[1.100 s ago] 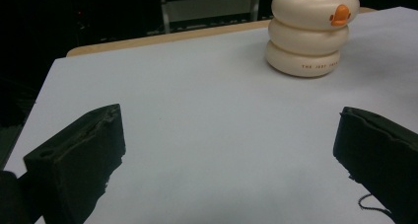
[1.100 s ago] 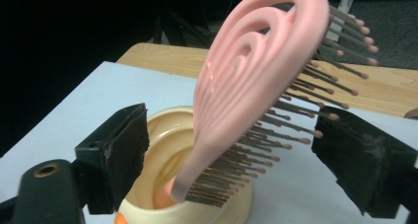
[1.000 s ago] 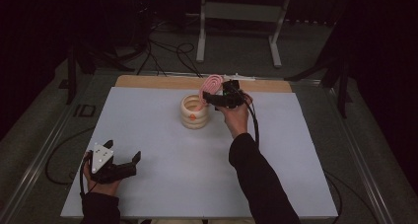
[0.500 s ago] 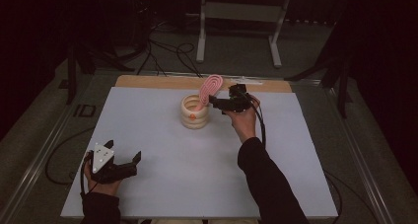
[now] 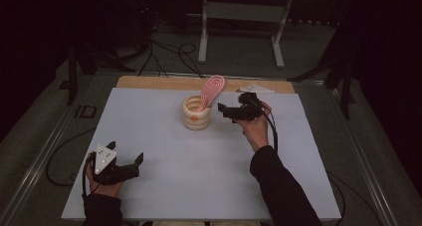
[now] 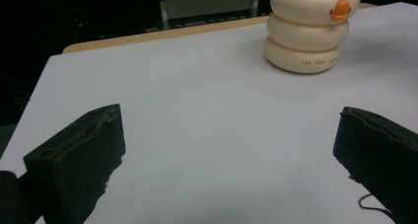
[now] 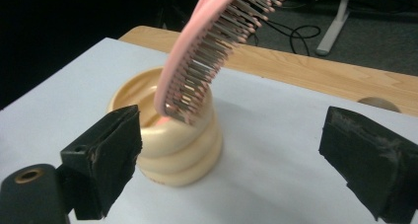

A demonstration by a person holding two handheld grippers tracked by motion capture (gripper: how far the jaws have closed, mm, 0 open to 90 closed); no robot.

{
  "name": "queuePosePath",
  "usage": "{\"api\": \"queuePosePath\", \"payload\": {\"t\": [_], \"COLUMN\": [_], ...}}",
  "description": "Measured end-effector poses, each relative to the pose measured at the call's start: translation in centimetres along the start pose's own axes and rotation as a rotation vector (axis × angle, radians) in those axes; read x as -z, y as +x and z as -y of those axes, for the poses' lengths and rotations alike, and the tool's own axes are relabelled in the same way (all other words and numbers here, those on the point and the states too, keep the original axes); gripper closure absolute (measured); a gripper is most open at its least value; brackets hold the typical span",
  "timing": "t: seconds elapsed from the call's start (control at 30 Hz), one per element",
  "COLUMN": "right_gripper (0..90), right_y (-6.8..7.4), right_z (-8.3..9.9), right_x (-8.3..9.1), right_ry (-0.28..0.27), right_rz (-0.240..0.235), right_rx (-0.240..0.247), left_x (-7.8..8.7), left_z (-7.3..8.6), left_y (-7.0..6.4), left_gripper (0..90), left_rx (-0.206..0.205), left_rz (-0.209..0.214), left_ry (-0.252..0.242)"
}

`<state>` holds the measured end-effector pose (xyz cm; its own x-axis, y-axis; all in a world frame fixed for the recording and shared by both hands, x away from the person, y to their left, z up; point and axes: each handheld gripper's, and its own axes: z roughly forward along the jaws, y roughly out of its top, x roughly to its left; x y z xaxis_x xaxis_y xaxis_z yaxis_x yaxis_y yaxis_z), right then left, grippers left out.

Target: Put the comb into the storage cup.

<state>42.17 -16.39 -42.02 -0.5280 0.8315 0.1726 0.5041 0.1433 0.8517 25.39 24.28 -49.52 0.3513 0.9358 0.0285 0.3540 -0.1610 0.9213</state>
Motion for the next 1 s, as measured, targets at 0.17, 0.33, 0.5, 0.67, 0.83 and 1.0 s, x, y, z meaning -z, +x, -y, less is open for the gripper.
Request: {"api": "queuePosePath", "payload": {"t": [0.17,0.33,0.5,0.67,0.83,1.0], "right_gripper": [8.8,8.8,8.8,8.8,8.8,8.8], "right_y": [-0.3,-0.7,-0.8,-0.6,-0.1,0.5], "right_z": [0.9,2.3,3.3,4.6,5.6,6.9], "right_x": [1.4,3.0,4.0,5.2,6.3,7.3], "right_ry": [-0.009,-0.030,-0.039,-0.047,-0.044,-0.049], "right_rz": [0.033,0.046,0.057,0.056,0.069,0.089], "right_rx": [0.033,0.037,0.064,0.094,0.136,0.183], "left_x": [-0.1,0.0,0.0,0.0,0.0,0.0], "left_z": [0.0,0.0,0.0,-0.1,-0.2,-0.3], "left_y": [0.0,0.0,0.0,0.1,-0.1,-0.1], "left_gripper": [0.3,0.3,0.3,0.3,0.3,0.3], "left_rx": [-0.002,-0.001,0.000,-0.006,-0.022,-0.027], "left_rz": [0.001,-0.003,-0.007,-0.008,-0.011,-0.006], "left_ry": [0.002,0.002,0.003,0.005,0.010,0.009]}}
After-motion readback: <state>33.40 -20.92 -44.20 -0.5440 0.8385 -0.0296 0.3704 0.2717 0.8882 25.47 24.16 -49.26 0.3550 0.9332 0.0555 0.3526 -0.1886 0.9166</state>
